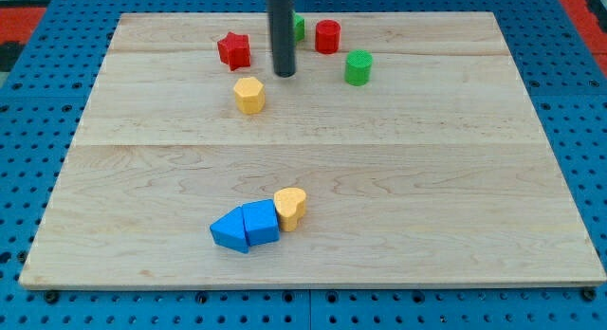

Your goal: Nudge the red star left a bit

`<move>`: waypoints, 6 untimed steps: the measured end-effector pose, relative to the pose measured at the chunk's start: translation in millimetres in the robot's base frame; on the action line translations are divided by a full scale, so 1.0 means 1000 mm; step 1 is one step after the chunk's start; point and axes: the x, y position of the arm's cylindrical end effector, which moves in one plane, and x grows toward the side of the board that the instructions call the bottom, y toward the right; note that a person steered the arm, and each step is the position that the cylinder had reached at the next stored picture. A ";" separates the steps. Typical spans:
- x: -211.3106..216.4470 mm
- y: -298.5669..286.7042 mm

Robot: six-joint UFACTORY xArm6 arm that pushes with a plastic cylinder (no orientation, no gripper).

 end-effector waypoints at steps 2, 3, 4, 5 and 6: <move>-0.030 -0.087; -0.046 -0.081; -0.057 -0.081; -0.042 -0.057; -0.022 0.017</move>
